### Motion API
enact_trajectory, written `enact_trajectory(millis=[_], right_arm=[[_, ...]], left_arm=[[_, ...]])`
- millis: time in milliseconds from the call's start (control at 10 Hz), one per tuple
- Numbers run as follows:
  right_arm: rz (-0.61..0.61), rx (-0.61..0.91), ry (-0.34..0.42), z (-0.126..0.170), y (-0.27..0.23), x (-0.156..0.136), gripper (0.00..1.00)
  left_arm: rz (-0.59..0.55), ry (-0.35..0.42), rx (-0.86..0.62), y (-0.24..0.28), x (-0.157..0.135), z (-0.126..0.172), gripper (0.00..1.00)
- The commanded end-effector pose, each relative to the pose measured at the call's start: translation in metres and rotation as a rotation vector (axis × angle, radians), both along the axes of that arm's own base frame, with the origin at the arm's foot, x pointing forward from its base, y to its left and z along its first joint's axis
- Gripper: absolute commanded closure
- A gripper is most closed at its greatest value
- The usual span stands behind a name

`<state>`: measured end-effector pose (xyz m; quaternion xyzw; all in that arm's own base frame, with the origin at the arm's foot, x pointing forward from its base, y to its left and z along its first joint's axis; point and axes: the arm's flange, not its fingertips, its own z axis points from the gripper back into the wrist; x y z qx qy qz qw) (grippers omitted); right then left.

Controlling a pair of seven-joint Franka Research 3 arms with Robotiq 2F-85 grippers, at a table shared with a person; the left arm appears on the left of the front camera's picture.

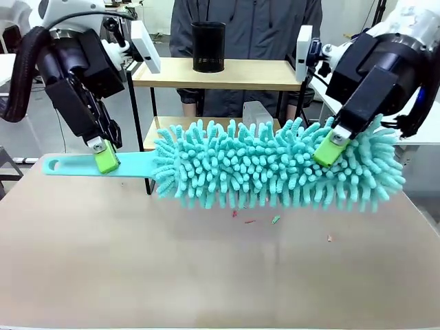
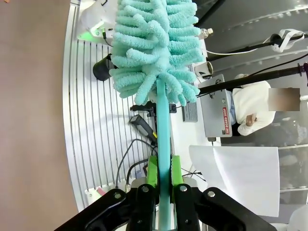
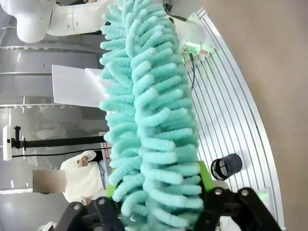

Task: Clean the shelf.
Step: Hand the Duster back to the human.

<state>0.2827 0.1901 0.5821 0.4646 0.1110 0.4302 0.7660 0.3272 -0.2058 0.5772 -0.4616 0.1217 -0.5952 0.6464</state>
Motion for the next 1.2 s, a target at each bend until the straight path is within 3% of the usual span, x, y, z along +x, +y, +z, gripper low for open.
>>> enact_trajectory(millis=[0,100,200,400,600,700,800,900,1000,1100], right_arm=[[-0.013,-0.006,-0.026,0.001,-0.004,0.004,1.0],[-0.011,-0.003,-0.019,0.001,-0.003,0.004,1.0],[-0.016,-0.011,-0.023,0.001,-0.002,0.006,0.86],[-0.013,-0.014,-0.02,0.0,-0.001,0.006,1.0],[-0.019,-0.01,-0.019,0.0,-0.003,0.005,1.0],[-0.02,-0.013,-0.017,0.0,-0.004,0.005,1.0],[-0.024,-0.013,-0.018,0.001,-0.005,0.005,1.0],[-0.034,-0.007,-0.025,0.005,-0.01,0.004,1.0],[-0.047,0.0,-0.027,0.011,-0.02,0.004,1.0],[-0.083,0.034,-0.038,0.021,-0.038,0.002,1.0]], left_arm=[[0.015,0.004,-0.016,-0.002,-0.002,0.004,0.88],[0.017,0.006,-0.019,-0.002,-0.002,0.004,0.88],[0.016,0.006,-0.019,-0.002,-0.002,0.004,0.88],[0.016,-0.001,-0.016,-0.003,-0.003,0.005,0.88],[0.023,-0.005,-0.017,-0.002,-0.003,0.004,0.88],[0.031,-0.014,-0.017,-0.001,-0.003,0.005,0.3],[0.077,-0.044,-0.055,0.006,-0.002,0.011,0.31],[0.154,-0.103,-0.099,0.024,-0.001,0.022,0.0],[0.287,-0.179,-0.169,0.055,0.0,0.037,0.26],[0.468,-0.247,-0.271,0.1,0.0,0.05,0.0]])
